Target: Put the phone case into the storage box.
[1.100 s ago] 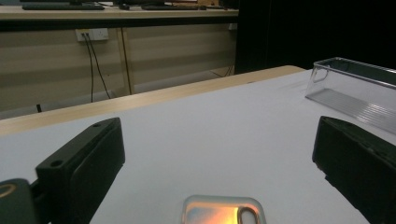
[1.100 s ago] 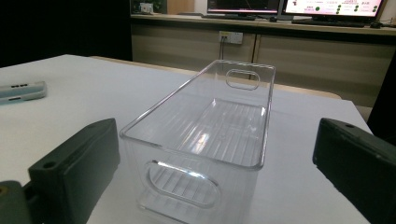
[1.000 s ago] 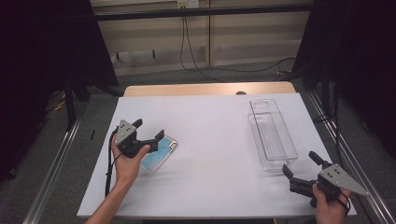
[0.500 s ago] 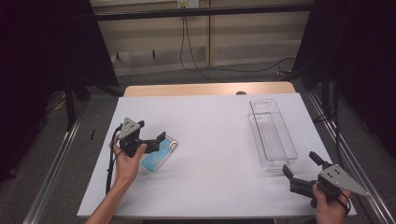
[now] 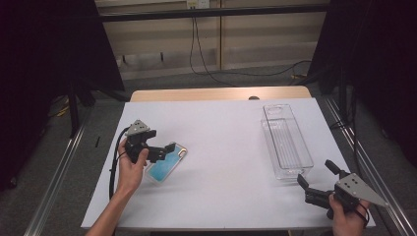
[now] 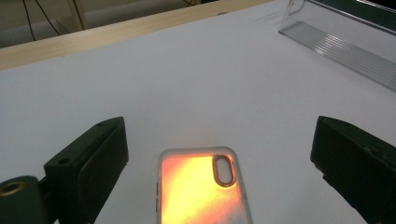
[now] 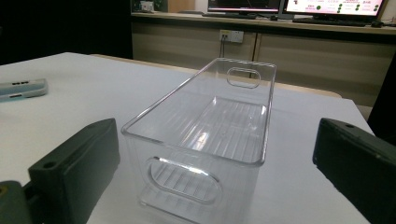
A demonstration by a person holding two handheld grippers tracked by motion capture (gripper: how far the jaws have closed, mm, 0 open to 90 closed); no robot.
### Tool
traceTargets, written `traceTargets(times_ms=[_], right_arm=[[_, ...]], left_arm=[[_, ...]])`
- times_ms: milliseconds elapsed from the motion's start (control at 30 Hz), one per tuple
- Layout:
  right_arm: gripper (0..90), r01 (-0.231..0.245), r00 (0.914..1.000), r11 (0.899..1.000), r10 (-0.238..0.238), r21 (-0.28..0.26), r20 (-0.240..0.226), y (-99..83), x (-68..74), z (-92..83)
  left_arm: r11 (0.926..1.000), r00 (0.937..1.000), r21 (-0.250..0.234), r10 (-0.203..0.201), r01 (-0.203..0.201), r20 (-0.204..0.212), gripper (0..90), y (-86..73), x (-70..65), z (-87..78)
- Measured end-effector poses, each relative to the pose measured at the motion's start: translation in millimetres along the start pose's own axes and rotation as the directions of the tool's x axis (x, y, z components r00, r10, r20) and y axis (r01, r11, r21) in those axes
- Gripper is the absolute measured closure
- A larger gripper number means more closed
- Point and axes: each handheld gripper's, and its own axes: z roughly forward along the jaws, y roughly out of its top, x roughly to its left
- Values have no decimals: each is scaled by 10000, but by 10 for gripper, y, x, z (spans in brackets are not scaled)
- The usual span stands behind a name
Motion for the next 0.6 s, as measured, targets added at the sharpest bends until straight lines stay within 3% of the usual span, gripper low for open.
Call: traceTargets(times_ms=[133,200,333,433,600], right_arm=[[3,0,10000,10000,0,-4,-2,-1,-1,-1],[3,-1,10000,10000,1,-7,-7,0,-3,-2],[3,-2,10000,10000,2,6,-10,-1,-2,-2],[3,11,10000,10000,-11,6,-29,-1,-2,-3],[2,-9,10000,10000,9,63,-58,-5,-3,1]], left_arm=[[9978,10000,666,53,-53,-6,43,17,-1,10],[9907,9986,1300,448,-408,-282,58,22,-20,25],[9863,9996,1623,293,-285,-24,69,9,-15,51],[9710,9997,2383,191,-216,128,70,6,-18,90],[9568,9996,2896,277,-255,-34,65,-13,-22,128]])
